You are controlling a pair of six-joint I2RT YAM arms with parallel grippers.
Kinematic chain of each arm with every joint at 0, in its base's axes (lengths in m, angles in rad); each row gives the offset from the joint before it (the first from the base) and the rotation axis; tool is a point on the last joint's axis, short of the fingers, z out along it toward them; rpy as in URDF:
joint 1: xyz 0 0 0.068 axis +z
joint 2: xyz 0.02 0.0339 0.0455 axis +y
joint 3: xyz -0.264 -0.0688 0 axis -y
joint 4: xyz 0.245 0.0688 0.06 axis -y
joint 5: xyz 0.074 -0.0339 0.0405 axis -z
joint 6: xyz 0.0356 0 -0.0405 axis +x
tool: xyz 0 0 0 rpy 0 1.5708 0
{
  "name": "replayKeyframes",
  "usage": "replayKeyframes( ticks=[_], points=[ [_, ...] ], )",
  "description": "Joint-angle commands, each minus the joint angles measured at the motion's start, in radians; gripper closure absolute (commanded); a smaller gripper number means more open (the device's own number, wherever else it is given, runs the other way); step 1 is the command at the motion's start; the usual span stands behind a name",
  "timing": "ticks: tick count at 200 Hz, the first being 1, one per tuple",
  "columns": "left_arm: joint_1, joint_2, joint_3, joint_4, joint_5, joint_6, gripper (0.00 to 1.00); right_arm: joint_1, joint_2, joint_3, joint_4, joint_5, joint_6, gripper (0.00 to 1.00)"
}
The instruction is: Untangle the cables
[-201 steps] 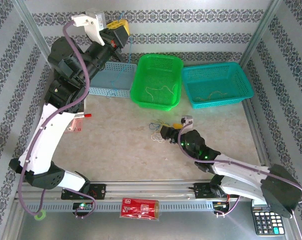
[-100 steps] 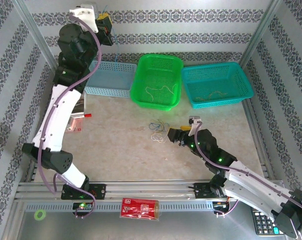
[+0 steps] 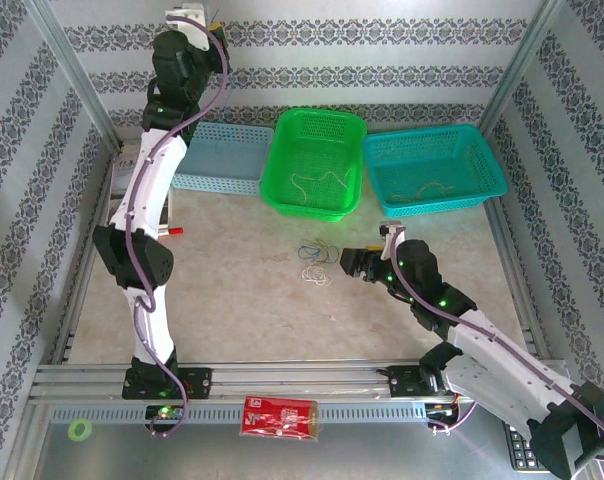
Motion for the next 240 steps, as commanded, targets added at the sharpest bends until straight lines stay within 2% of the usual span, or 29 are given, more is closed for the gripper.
replayKeyframes(
  ticks=[1,36,55,153,197,225,240],
  points=[
    [0.054,0.060,0.009,0.034,0.016,-0.039,1.00,-0.016,0.019,0.054,-0.013,-0.071,-0.031,0.22],
    [0.078,0.065,-0.186,0.134,0.026,-0.057,1.00,-0.038,0.055,0.093,-0.019,-0.092,-0.051,0.22],
    [0.089,0.091,-0.239,0.149,0.042,-0.068,0.99,-0.042,0.078,0.111,-0.016,-0.103,-0.057,0.22],
    [0.094,0.264,-0.295,0.040,0.063,-0.080,0.93,-0.045,-0.004,0.090,-0.066,-0.068,-0.034,0.23],
    [0.098,0.289,-0.286,-0.025,0.076,-0.068,0.73,-0.046,-0.030,0.098,-0.092,-0.059,-0.029,0.23],
    [0.101,0.266,-0.295,-0.039,0.088,-0.072,0.47,-0.046,-0.028,0.111,-0.097,-0.064,-0.026,0.22],
    [0.103,0.243,-0.299,-0.036,0.092,-0.078,0.37,-0.046,-0.029,0.115,-0.099,-0.064,-0.021,0.22]
  ],
)
